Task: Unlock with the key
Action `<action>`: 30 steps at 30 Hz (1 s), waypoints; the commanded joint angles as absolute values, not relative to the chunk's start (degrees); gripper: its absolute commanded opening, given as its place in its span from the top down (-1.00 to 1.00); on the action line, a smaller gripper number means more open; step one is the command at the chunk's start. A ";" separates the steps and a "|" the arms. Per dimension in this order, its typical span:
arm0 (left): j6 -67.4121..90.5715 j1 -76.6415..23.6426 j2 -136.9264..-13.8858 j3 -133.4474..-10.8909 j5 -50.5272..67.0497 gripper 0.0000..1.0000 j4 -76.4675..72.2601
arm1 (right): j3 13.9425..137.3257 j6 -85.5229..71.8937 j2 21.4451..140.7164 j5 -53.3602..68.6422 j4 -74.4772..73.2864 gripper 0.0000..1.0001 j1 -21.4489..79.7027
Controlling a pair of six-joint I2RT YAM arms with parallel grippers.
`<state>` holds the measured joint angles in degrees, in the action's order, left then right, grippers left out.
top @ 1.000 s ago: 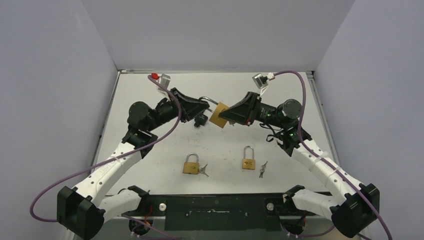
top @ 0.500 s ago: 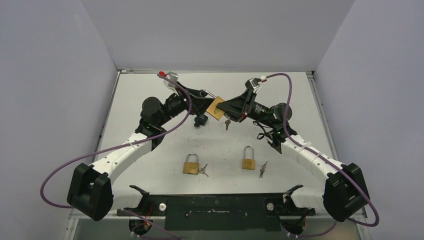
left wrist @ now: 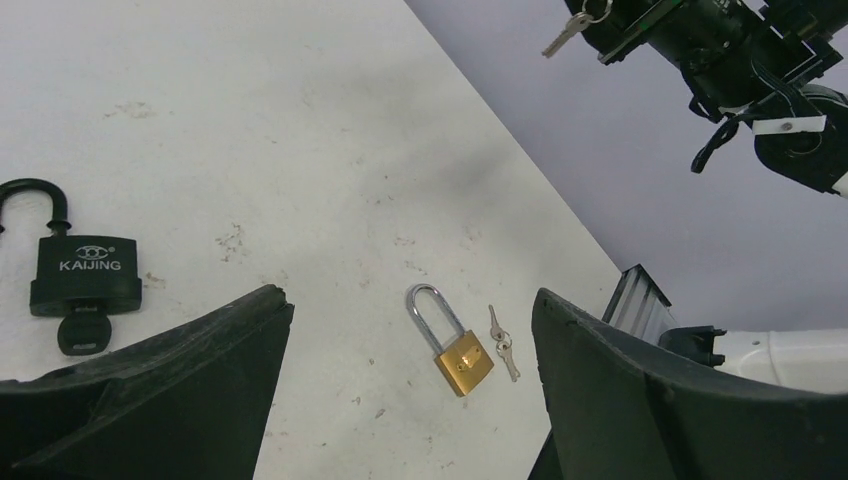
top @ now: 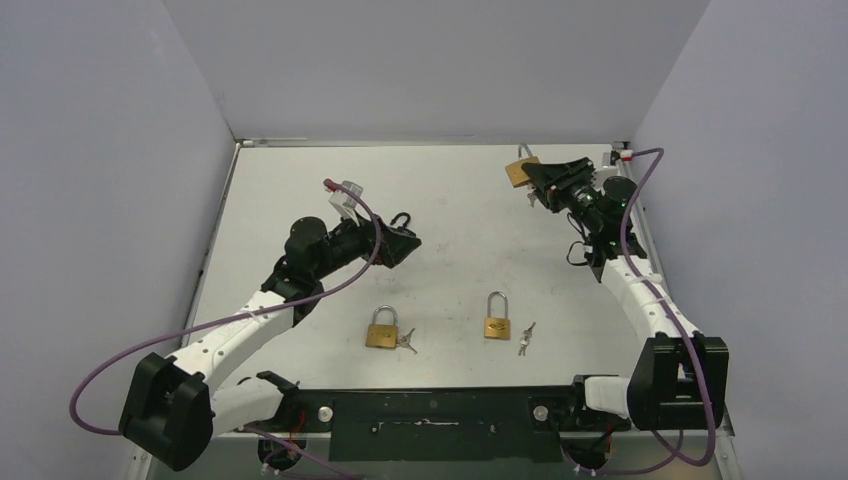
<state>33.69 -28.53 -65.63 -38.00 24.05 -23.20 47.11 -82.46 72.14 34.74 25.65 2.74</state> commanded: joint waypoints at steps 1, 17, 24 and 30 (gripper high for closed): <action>33.85 -28.38 -62.74 -38.59 19.87 -0.75 -18.49 | 54.18 -60.95 73.81 29.67 12.89 1.00 0.21; 36.88 -28.13 -61.53 -37.28 20.35 -0.74 -9.19 | 42.05 -61.61 86.59 21.82 23.64 1.00 9.90; 35.63 -28.04 -60.84 -36.76 20.73 -0.74 -7.89 | 40.09 -66.22 95.22 22.10 34.02 1.00 14.12; 32.80 -27.81 -61.55 -38.03 19.20 -0.75 -4.90 | 42.69 -67.27 101.32 21.48 36.45 0.78 16.87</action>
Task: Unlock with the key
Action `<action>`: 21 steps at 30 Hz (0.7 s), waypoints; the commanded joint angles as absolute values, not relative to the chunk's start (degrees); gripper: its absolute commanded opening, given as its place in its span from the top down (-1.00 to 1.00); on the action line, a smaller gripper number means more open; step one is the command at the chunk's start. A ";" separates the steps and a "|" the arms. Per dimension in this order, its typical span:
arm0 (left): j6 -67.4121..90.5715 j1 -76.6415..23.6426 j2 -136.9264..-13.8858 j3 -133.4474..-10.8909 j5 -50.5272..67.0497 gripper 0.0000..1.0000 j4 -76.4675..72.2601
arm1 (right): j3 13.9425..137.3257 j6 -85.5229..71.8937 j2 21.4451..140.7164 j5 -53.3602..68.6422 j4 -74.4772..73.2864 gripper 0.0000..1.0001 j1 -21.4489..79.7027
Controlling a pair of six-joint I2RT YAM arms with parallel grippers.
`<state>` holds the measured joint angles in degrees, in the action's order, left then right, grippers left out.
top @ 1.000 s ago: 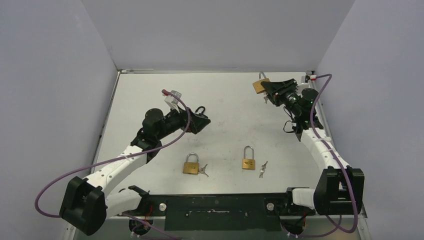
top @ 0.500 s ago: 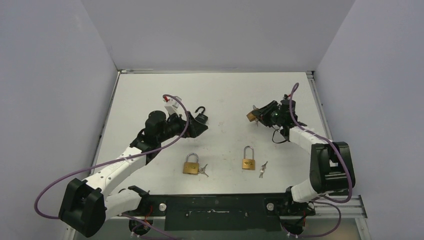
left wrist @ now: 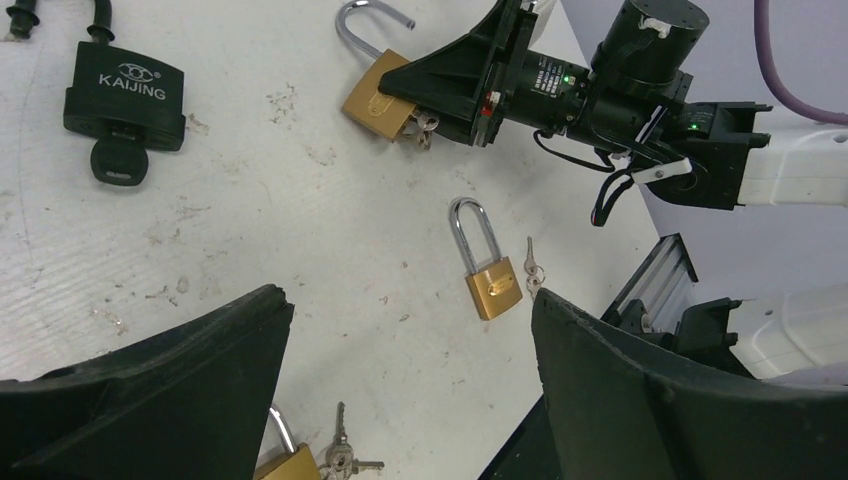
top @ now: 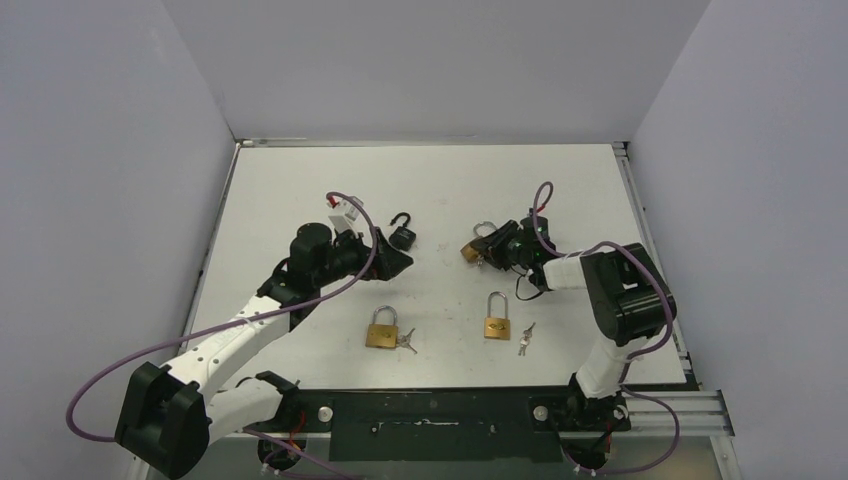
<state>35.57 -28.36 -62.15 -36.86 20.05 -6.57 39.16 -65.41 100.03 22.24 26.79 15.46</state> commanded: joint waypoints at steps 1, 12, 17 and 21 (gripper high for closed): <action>32.53 -27.78 -61.62 -38.10 18.97 -0.75 -4.89 | 43.62 -66.82 102.16 21.37 35.92 0.70 17.03; 30.87 -26.99 -67.15 -43.44 16.07 -0.75 1.83 | 58.50 -49.78 99.69 15.51 4.56 -0.71 15.80; 29.62 -26.98 -67.22 -44.30 12.20 -0.75 3.51 | 59.41 -40.15 91.78 6.99 -12.33 -0.80 14.35; 29.27 -26.89 -65.97 -43.84 8.91 -0.74 3.28 | 56.43 -38.00 83.63 1.55 -24.20 -0.70 14.12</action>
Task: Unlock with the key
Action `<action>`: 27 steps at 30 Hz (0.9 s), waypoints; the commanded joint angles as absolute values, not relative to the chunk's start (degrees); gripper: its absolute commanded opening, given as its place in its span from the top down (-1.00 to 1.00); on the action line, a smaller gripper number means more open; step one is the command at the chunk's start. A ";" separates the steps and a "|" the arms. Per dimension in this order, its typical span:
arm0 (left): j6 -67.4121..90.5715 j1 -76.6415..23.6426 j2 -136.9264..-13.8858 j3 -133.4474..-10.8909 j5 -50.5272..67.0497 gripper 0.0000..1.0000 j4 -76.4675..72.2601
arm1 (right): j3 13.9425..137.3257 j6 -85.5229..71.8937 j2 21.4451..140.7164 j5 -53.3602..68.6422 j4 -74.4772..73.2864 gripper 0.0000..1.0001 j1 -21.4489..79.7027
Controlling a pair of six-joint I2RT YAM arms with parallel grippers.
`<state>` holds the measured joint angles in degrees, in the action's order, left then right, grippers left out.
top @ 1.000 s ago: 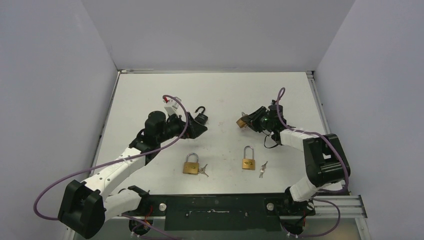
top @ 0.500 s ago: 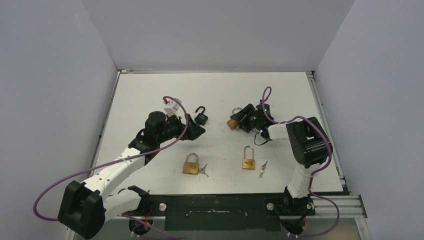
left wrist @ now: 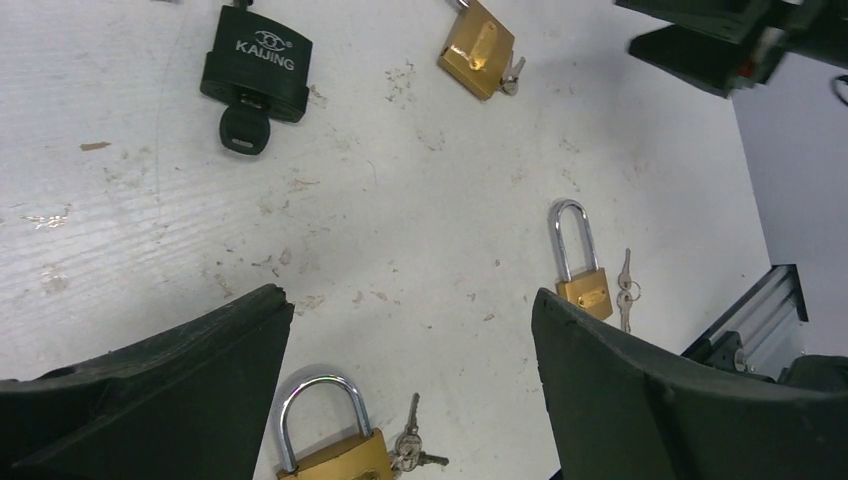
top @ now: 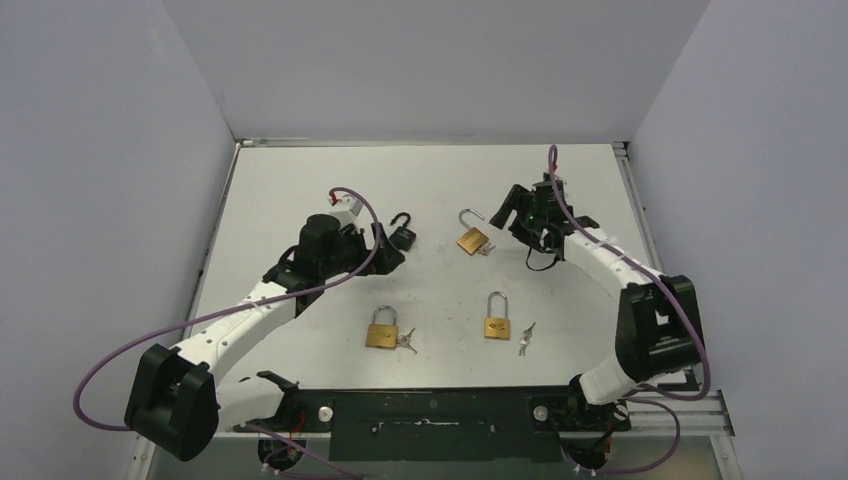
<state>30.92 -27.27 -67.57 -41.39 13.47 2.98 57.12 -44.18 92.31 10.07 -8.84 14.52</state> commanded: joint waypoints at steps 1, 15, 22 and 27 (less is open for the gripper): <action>29.34 -26.89 -65.78 -44.04 7.97 -0.74 3.97 | 55.40 -38.17 81.46 0.78 -27.44 -0.62 14.48; 32.68 -26.71 -62.95 -40.14 11.70 -0.70 -1.66 | 34.59 -46.03 61.04 5.98 -42.48 -0.18 18.18; 34.29 -26.72 -63.87 -39.01 12.81 -0.65 -3.09 | 34.04 -46.42 65.79 5.37 -40.70 0.07 18.72; 34.73 -26.72 -64.27 -38.53 13.01 -0.63 -3.59 | 34.35 -45.97 69.85 5.90 -40.23 0.30 19.32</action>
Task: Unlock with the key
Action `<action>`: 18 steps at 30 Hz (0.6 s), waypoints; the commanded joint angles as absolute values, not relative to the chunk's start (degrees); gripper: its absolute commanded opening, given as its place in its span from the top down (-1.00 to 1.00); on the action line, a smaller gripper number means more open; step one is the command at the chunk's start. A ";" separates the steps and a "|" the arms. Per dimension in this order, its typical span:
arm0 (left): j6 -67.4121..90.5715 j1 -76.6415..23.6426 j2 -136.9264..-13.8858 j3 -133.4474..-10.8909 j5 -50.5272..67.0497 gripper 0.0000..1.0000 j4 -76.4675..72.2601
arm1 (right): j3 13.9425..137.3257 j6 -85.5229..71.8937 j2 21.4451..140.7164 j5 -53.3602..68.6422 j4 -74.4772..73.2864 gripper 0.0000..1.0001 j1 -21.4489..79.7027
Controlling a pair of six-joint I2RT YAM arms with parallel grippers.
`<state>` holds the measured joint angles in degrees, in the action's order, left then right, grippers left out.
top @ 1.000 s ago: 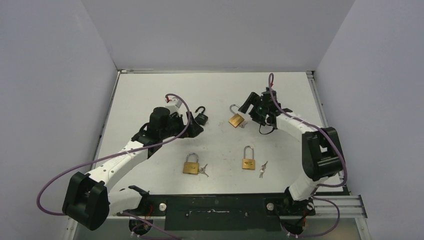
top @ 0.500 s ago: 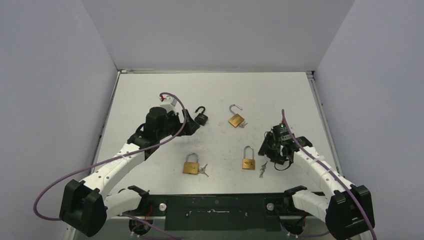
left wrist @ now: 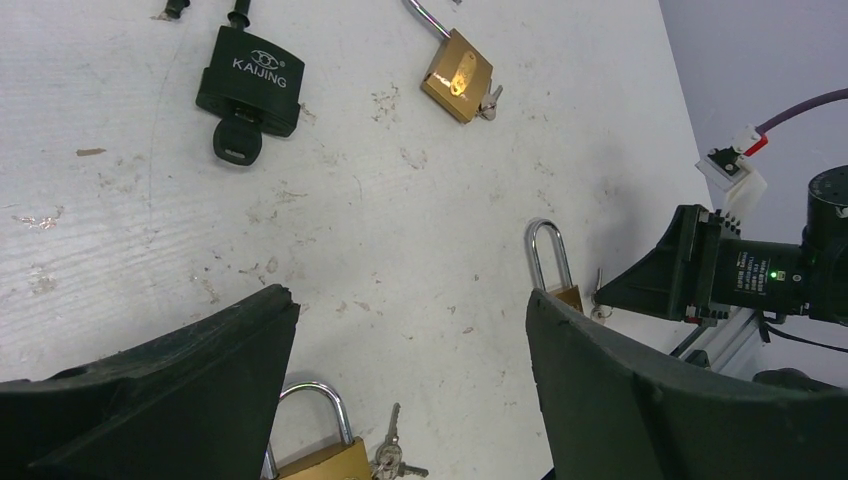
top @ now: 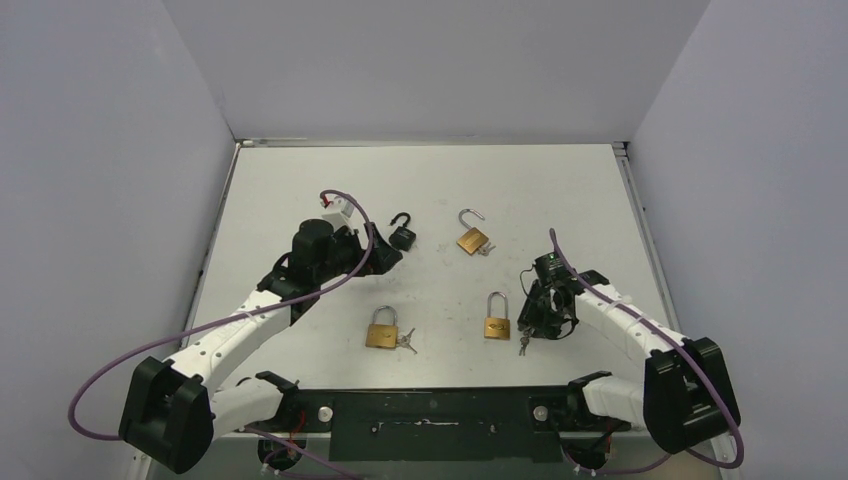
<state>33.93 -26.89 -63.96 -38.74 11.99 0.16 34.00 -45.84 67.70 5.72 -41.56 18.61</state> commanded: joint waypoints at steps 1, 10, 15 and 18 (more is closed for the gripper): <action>34.79 -26.72 -64.29 -38.50 12.96 -0.62 -3.60 | 34.40 -45.92 70.29 5.64 -40.44 0.30 19.41; 34.81 -26.72 -64.44 -37.72 12.44 -0.61 -3.91 | 34.30 -44.75 73.10 3.12 -39.87 0.59 19.86; 35.74 -26.72 -64.61 -37.56 12.64 -0.62 -4.81 | 33.98 -40.68 75.64 1.74 -36.65 1.00 20.12; 36.67 -26.72 -64.64 -37.83 12.96 -0.61 -5.18 | 34.84 -38.97 74.68 0.29 -36.39 1.00 21.09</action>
